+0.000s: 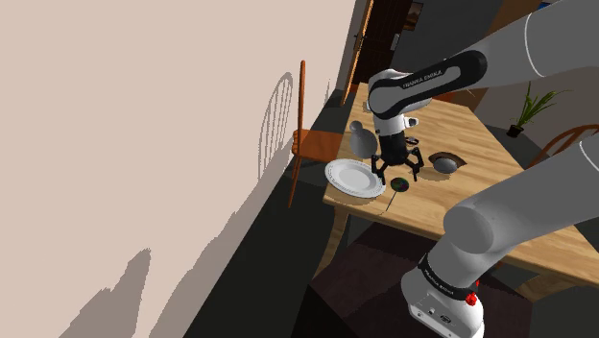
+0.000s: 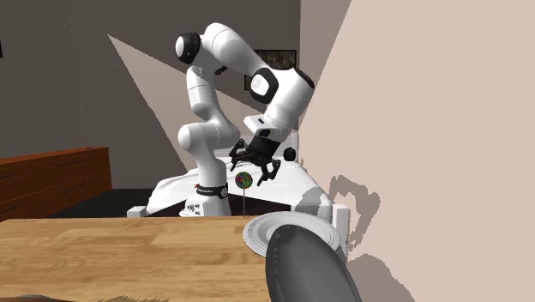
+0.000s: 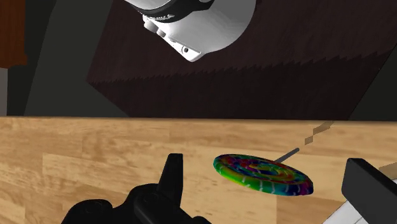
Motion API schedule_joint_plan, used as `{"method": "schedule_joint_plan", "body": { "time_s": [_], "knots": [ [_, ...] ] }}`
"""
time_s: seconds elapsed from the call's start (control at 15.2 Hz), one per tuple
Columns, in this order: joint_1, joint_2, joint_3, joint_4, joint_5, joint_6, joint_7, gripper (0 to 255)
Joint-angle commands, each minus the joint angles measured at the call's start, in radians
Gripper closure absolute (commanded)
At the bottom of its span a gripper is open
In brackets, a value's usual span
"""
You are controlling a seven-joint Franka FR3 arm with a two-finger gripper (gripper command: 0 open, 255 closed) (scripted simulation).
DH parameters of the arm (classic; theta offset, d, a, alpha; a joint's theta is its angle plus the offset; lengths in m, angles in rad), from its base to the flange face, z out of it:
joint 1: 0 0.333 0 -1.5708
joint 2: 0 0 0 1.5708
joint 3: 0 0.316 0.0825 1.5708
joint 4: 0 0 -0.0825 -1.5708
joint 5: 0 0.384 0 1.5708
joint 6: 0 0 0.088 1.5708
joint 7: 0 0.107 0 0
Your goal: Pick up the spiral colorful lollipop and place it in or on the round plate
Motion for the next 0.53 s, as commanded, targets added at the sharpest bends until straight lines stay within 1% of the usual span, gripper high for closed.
{"method": "schedule_joint_plan", "body": {
  "time_s": [0.0,0.07,0.13,0.46],
  "knots": [
    [0.000,0.000,0.000,0.000,0.000,0.000,0.000,0],
    [0.000,0.000,0.000,0.000,0.000,0.000,0.000,0],
    [0.000,0.000,0.000,0.000,0.000,0.000,0.000,255],
    [0.000,0.000,0.000,0.000,0.000,0.000,0.000,255]
  ]
}}
